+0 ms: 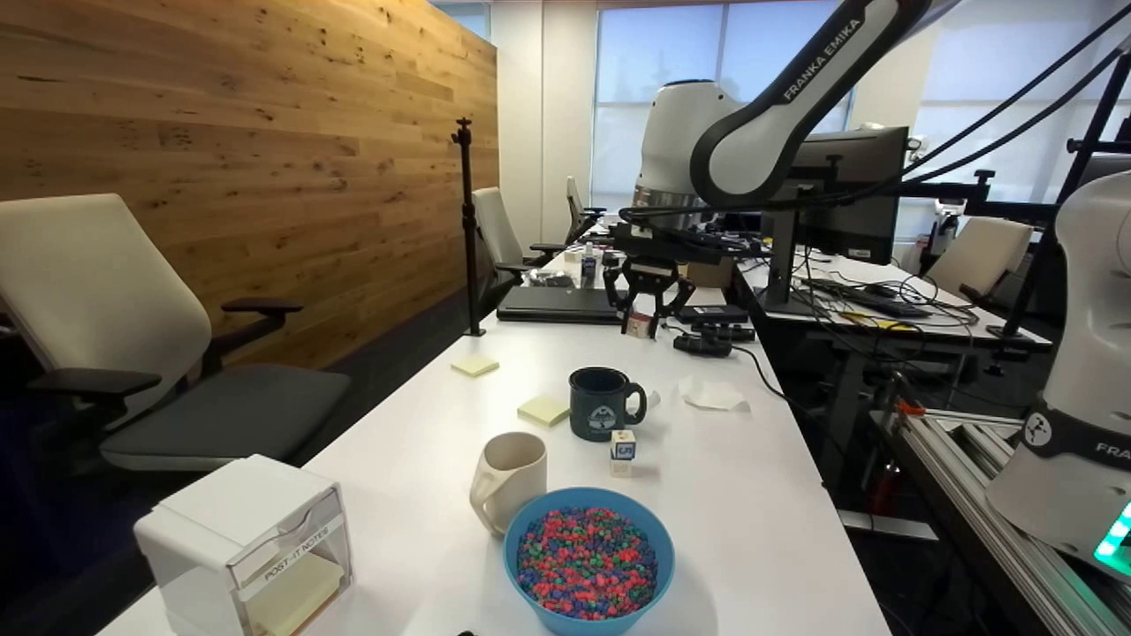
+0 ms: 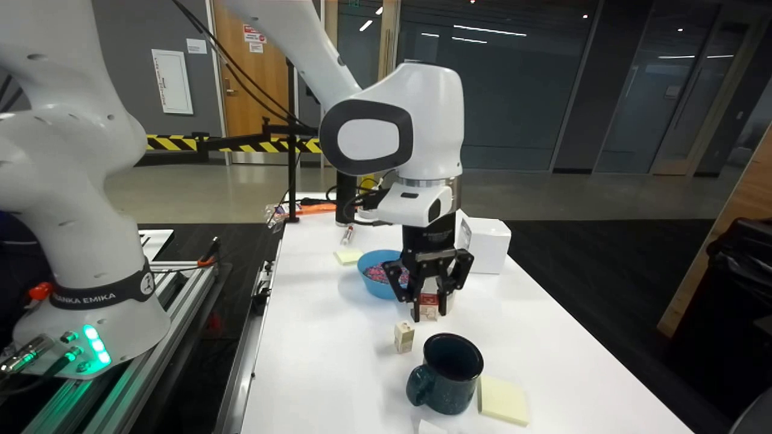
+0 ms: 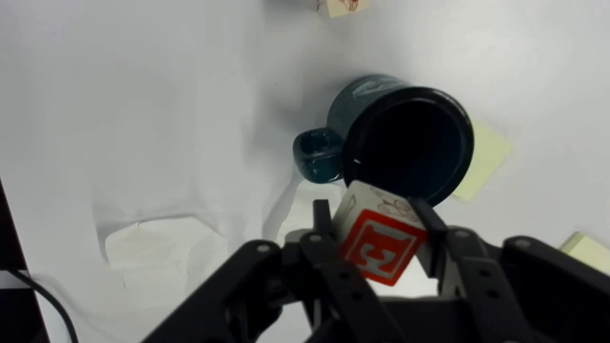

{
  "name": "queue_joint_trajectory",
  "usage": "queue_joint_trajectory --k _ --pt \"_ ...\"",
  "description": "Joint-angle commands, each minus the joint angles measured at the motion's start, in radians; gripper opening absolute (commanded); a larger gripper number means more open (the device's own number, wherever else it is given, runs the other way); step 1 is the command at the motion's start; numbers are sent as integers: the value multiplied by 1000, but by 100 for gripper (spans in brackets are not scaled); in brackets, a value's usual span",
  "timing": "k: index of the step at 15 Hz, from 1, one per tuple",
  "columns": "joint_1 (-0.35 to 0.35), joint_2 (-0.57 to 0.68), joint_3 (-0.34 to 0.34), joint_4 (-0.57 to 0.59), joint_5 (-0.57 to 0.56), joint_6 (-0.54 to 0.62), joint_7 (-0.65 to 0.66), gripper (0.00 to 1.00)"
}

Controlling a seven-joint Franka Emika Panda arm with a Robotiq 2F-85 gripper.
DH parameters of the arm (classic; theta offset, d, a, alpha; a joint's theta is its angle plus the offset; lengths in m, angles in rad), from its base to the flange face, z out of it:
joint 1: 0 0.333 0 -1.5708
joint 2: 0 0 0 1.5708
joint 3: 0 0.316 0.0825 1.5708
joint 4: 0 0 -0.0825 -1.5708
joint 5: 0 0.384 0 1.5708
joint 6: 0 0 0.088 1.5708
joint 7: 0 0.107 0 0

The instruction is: Put the block in the cup

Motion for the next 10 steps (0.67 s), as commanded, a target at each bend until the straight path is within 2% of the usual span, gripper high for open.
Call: queue_joint_trajectory --k 1,10 --pt "-44 32 6 -1 23 40 3 19" --pt "-32 166 18 51 82 128 -23 19"
